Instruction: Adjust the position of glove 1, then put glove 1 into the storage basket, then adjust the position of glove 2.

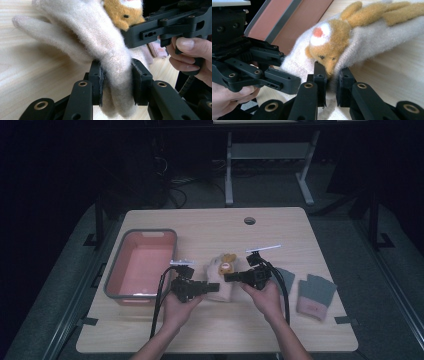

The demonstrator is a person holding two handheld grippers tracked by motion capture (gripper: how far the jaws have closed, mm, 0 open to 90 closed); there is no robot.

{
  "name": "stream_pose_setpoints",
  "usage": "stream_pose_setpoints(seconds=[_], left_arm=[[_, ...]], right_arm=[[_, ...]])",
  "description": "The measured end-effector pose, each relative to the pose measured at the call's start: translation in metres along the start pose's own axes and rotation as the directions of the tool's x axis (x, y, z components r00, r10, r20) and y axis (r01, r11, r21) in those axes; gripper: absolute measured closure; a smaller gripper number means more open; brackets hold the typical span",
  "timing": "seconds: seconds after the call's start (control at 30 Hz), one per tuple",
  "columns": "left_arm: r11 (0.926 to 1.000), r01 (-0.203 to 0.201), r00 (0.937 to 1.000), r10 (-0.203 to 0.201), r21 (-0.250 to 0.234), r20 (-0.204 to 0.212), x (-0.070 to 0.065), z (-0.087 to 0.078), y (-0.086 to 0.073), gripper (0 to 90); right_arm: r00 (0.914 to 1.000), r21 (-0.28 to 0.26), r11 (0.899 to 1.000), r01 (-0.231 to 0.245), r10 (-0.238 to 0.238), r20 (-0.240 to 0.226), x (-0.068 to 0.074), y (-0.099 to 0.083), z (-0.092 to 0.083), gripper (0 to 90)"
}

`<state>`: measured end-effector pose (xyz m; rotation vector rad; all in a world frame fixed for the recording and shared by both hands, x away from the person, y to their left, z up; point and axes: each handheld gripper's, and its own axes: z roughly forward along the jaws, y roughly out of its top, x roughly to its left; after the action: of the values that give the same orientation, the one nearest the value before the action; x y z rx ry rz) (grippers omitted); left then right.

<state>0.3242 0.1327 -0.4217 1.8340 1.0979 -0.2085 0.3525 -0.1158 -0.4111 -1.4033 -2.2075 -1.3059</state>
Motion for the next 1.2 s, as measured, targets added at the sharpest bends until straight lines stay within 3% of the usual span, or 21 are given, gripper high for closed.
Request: stream_pose_setpoints(seconds=[1.2], left_arm=[[0.9997,-0.010,0.9996,0.011,-0.023,0.027,-0.003,-0.023,0.021,66.0]], right_arm=[[0.9997,0.000,1.000,0.024,-0.024,-0.001,0.020,0.025,-0.008,80.6]])
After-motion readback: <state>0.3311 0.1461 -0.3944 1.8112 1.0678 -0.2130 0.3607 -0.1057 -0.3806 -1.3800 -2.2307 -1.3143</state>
